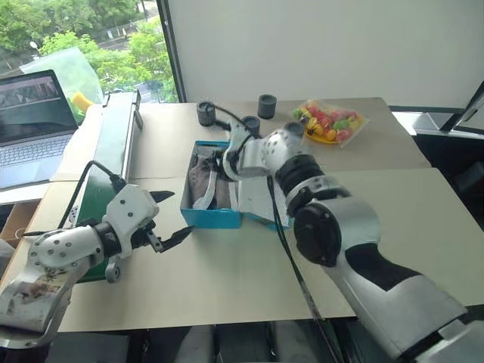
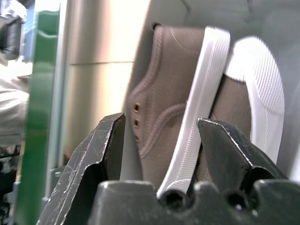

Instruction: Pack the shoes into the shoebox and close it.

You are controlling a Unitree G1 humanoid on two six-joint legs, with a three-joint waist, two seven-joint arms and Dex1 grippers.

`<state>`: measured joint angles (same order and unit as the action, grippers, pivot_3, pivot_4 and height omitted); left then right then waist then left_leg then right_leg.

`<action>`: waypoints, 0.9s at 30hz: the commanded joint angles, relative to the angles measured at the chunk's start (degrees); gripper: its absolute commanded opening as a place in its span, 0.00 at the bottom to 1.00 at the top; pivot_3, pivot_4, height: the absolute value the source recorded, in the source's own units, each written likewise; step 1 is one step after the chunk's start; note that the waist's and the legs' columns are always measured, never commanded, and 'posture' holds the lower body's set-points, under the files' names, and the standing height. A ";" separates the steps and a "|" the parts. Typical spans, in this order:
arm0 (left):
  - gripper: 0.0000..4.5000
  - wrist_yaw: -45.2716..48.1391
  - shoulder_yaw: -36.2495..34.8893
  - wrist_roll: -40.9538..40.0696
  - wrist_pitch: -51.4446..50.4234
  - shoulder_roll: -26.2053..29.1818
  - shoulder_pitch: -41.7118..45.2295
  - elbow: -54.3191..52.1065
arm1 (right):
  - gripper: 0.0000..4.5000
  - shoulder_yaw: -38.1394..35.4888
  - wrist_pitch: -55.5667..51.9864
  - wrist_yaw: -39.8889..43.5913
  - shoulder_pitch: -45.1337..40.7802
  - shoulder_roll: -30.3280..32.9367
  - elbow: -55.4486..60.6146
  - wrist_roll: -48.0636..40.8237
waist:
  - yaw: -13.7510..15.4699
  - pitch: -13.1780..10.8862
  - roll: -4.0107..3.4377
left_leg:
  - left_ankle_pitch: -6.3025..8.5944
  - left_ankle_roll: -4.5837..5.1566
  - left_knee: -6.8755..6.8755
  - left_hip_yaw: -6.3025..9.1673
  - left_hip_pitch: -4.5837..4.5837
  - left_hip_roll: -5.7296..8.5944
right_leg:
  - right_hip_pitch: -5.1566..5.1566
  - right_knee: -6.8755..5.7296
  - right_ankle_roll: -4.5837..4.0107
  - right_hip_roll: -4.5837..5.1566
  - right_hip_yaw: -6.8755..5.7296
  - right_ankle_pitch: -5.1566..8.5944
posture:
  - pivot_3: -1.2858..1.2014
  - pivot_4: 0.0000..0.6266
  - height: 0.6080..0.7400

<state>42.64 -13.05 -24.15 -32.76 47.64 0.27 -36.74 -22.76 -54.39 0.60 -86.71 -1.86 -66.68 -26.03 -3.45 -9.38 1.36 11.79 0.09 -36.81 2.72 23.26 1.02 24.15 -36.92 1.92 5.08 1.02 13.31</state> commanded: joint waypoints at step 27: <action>1.00 -1.28 0.74 0.51 0.00 -0.83 2.81 1.22 | 0.01 32.73 -19.05 14.51 66.78 25.64 89.32 -10.56 | 1.17 -0.02 0.01 | -0.02 0.05 -0.13 -0.24 -0.06 -0.59 | -0.03 0.13 0.08 -0.60 0.22 0.12 | 0.52 0.24 0.97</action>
<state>41.68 -11.90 -23.62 -32.89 46.74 2.96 -34.95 9.80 -76.87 16.52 -19.81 24.95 22.28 -38.61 -2.28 -9.41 1.37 11.77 0.14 -36.94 2.48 23.23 0.40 24.15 -36.79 1.77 4.46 1.25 13.30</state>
